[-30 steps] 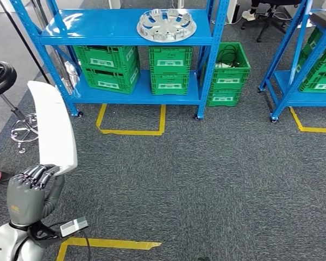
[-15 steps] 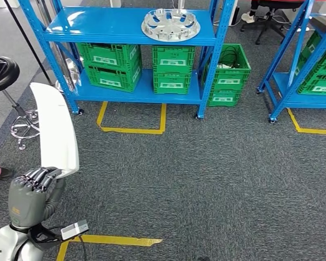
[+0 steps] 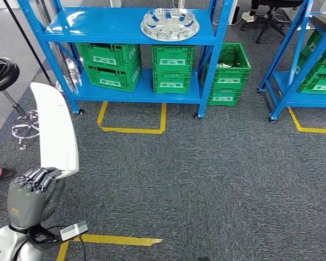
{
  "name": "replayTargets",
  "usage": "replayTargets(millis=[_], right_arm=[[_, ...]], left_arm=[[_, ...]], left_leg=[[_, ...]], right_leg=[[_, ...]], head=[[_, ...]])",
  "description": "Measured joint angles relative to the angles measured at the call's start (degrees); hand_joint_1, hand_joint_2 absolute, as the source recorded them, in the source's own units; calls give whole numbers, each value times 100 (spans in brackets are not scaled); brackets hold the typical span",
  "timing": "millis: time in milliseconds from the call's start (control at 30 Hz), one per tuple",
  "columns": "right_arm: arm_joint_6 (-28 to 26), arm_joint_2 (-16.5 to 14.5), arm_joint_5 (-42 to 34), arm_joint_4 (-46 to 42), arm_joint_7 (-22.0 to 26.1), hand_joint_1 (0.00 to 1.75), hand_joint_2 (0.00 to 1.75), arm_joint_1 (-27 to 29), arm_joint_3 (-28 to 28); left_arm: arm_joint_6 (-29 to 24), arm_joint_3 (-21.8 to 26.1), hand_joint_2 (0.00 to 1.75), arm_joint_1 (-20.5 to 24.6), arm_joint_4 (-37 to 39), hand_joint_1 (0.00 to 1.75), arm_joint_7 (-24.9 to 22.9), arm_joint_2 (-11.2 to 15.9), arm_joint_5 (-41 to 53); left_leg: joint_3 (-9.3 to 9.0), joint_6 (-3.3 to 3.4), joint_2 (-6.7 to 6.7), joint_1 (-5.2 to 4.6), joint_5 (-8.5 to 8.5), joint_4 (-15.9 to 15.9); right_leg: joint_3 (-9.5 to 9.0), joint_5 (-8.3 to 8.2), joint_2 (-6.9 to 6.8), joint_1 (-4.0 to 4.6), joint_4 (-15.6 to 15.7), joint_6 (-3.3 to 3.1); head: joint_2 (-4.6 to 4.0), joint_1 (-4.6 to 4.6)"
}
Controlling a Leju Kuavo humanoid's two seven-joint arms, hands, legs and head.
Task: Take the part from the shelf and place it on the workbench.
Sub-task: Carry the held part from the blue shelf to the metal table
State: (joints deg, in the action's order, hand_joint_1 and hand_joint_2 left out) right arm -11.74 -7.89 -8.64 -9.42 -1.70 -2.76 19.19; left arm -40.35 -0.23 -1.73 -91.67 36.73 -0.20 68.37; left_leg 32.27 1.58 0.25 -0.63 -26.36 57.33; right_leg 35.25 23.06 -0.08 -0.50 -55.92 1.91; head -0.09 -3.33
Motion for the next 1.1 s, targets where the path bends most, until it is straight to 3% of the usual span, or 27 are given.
replayTargets(millis=[133,200,267,300,333,367,400,467,500,533,633,700,767,833,867,900,1000,1100], right_arm=[[-105,1,106,0,-37,0,0,-3,3],[-152,1,143,0,-63,0,0,-7,6],[-185,0,158,0,-89,0,0,-7,8],[-196,0,161,0,-97,0,0,-5,9],[-203,1,161,0,-101,0,0,-2,9],[-207,1,161,0,-103,0,0,-1,9],[-209,2,161,0,-103,0,0,-1,9],[-213,2,161,0,-103,0,0,-8,9],[-214,2,161,0,-103,0,0,-11,9],[-214,2,161,0,-102,0,0,-17,9],[-213,1,161,0,-104,0,0,-15,9],[-213,0,161,0,-104,0,0,-10,9],[-211,1,161,0,-105,0,0,-1,9],[-206,2,161,0,-113,0,0,15,9],[-201,2,161,0,-117,0,0,19,9],[-195,2,161,0,-119,0,0,18,9],[-175,0,162,0,-122,0,0,7,9],[-172,0,162,0,-123,0,0,6,9]], left_arm=[[-2,30,175,2,-16,175,28,-16,3],[-2,35,175,6,-28,175,31,-31,4],[-2,40,175,0,-31,175,32,-40,7],[-2,42,175,-6,-31,175,33,-43,8],[-2,42,175,-10,-31,175,34,-45,9],[-2,43,175,-9,-31,175,36,-45,9],[-2,43,175,-8,-31,175,37,-46,9],[-2,44,175,-1,-32,175,38,-52,8],[-2,45,175,3,-33,175,38,-55,7],[-3,46,175,5,-34,175,38,-57,6],[-3,47,175,-3,-36,175,40,-56,4],[-2,45,175,2,-37,175,43,-54,4],[-2,42,175,13,-37,175,45,-55,5],[-2,40,175,6,-37,175,45,-55,7],[-2,40,175,3,-37,175,45,-55,8],[-2,40,175,2,-37,175,45,-54,9],[-2,40,175,12,-37,175,45,-54,13],[-2,40,175,15,-37,175,45,-54,13]], left_leg=[[-12,106,-22,13,85,-84],[-18,143,-44,49,164,-165],[27,147,-85,51,197,-173],[52,133,-115,54,210,-171],[75,110,-156,60,226,-167],[94,87,-202,70,241,-161],[112,59,-256,82,254,-149],[154,-10,-363,95,261,-98],[175,-52,-409,95,261,-72],[195,-98,-453,98,267,-56],[250,-217,-554,121,298,-37],[399,-266,-403,123,72,281],[688,-306,-177,131,-364,1006],[866,-337,-96,145,-594,1560],[814,-344,-73,151,-552,1548],[651,-344,-36,157,-415,1307],[61,-330,238,162,-6,303],[-19,-328,315,160,27,160]], right_leg=[[13,8,-22,-18,0,102],[194,331,-8,-17,-402,119],[509,806,0,-22,-1227,138],[627,955,0,-26,-1567,148],[646,1002,0,-29,-1716,155],[545,944,5,-35,-1621,159],[314,806,42,-47,-1284,159],[-237,604,288,-77,-435,143],[-422,564,383,-84,-152,116],[-508,572,437,-78,-39,81],[-524,527,250,-60,-33,-51],[-514,485,89,-76,-7,-128],[-489,474,-62,-66,-7,-160],[-462,473,-220,-57,-14,-163],[-451,472,-297,-56,-20,-160],[-447,473,-371,-57,-27,-154],[-456,489,-513,-56,-51,-122],[-459,493,-529,-55,-55,-114]], head=[[0,3],[0,-6],[0,-6],[0,-5],[0,-3],[0,-4],[0,-4],[0,-7],[0,2],[0,10],[0,31],[0,58],[0,87],[0,90],[0,90],[0,90],[0,90],[0,90]])
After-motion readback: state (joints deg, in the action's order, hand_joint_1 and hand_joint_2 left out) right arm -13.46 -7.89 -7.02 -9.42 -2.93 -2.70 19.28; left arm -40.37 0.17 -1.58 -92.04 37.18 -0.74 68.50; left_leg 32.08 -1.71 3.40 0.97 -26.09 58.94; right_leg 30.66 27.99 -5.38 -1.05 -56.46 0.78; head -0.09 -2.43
